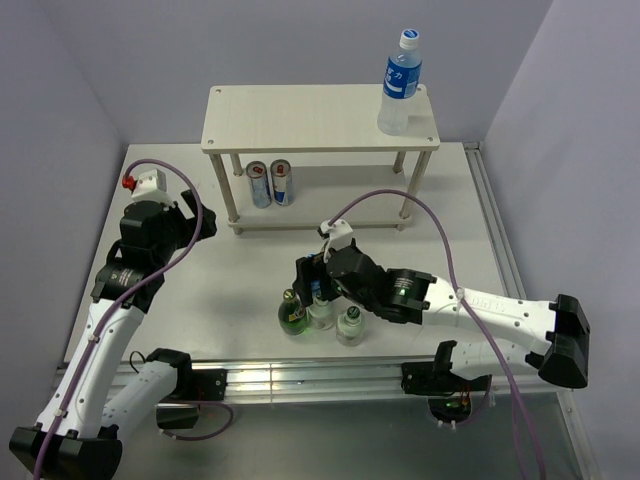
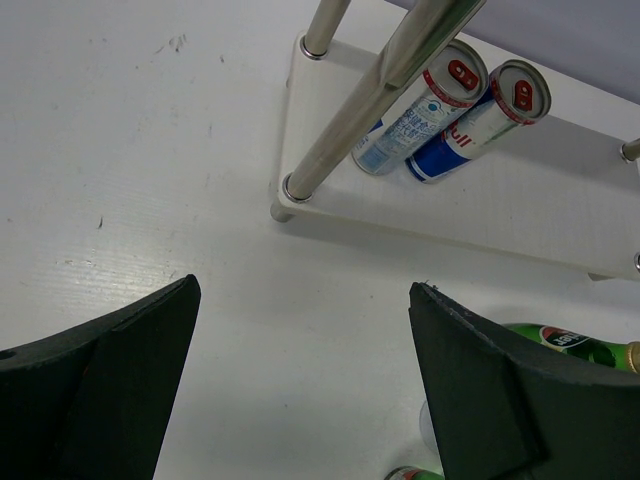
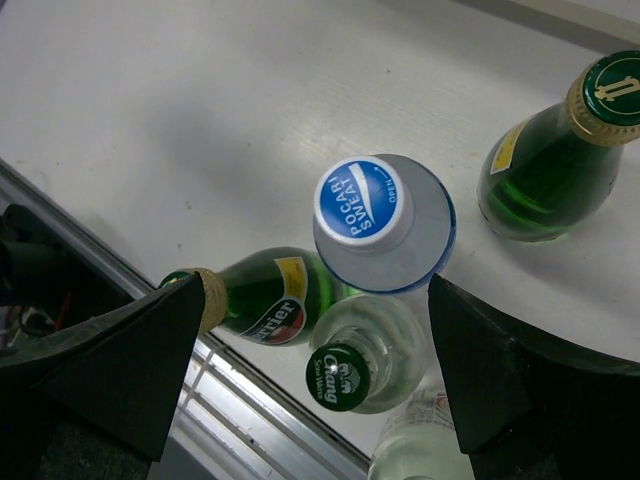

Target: Place and organize the beverage onto the shelf

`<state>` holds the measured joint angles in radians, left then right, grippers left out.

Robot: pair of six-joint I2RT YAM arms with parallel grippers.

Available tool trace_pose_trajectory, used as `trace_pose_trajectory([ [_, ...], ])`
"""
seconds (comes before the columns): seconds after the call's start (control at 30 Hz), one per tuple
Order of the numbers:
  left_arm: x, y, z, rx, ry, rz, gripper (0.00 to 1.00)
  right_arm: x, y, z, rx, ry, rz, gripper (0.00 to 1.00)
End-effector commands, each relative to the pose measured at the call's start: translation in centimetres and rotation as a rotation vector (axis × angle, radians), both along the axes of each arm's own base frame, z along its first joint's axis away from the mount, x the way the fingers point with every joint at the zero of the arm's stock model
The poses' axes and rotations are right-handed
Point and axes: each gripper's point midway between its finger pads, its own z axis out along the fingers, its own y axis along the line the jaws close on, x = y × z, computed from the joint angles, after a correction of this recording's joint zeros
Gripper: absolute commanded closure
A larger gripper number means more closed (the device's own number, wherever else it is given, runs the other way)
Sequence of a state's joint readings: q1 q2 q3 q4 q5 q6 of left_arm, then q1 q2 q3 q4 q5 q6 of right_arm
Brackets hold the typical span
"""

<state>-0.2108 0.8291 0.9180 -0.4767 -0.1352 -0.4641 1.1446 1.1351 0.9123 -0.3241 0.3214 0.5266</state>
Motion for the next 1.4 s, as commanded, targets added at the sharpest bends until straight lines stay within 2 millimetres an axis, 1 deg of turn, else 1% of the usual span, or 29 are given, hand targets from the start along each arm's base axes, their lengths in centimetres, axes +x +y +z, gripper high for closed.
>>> trace_pose_trajectory([
  [0.0, 0.2, 0.4, 1.3, 0.011, -0.042, 0.012, 0.08, 1.4, 0.7, 0.9, 0.024, -0.041, -0.059, 0.0],
  [0.1, 0.2, 0.4, 1.4, 0.011, -0.047, 0.01, 0.08, 2.0, 0.3, 0.4, -0.008, -0.055, -0.096, 0.0],
  [0.2, 0.1, 0.4, 1.4, 0.009, -0.046, 0.008, 0.08, 2.8, 0.0, -0.7, -0.065, -0.063, -0.136, 0.0],
  [0.27, 0.1, 0.3, 1.4, 0.009, -0.046, 0.004, 0.08, 3.2, -0.2, -1.1, -0.086, -0.072, -0.16, 0.0],
  [0.6, 0.1, 0.2, 1.4, 0.007, -0.046, 0.002, 0.08, 4.2, 1.0, -3.8, -0.136, -0.077, -0.175, 0.0],
  [0.73, 0.1, 0.2, 1.4, 0.008, -0.046, 0.0, 0.08, 4.7, 1.2, -4.4, -0.142, -0.089, -0.194, 0.01],
  [0.8, 0.2, 0.2, 1.4, 0.007, -0.046, -0.001, 0.08, 4.9, 1.2, -4.6, -0.143, -0.096, -0.202, 0.05],
  [0.9, 0.2, 0.1, 1.4, 0.005, -0.044, -0.004, 0.08, 5.1, 1.2, -4.6, -0.137, -0.103, -0.214, 0.19],
  [0.93, 0.2, 0.2, 1.3, 0.007, -0.043, -0.003, 0.08, 5.2, 1.1, -4.6, -0.138, -0.108, -0.22, 0.25],
  [1.0, 0.2, 0.1, 1.4, 0.006, -0.046, -0.004, 0.08, 5.2, 1.1, -4.6, -0.133, -0.11, -0.224, 0.31],
  [1.1, 0.1, 0.2, 1.4, 0.006, -0.046, -0.003, 0.08, 5.2, 1.0, -4.4, -0.13, -0.113, -0.229, 0.47],
  [1.13, 0.1, 0.2, 1.4, 0.006, -0.046, -0.003, 0.08, 5.2, 0.9, -4.3, -0.128, -0.112, -0.232, 0.55],
  [1.17, 0.2, 0.2, 1.4, 0.005, -0.044, -0.002, 0.08, 5.3, 1.0, -4.1, -0.128, -0.115, -0.232, 0.59],
  [1.23, 0.1, 0.2, 1.4, 0.007, -0.047, -0.001, 0.08, 5.2, 0.7, -3.8, -0.13, -0.116, -0.238, 0.62],
  [1.3, 0.1, 0.2, 1.5, 0.006, -0.049, -0.001, 0.08, 5.2, 0.6, -3.1, -0.122, -0.124, -0.245, 0.63],
  [1.37, 0.1, 0.2, 1.4, 0.008, -0.046, 0.0, 0.08, 5.2, 0.5, -2.3, -0.112, -0.132, -0.247, 0.66],
])
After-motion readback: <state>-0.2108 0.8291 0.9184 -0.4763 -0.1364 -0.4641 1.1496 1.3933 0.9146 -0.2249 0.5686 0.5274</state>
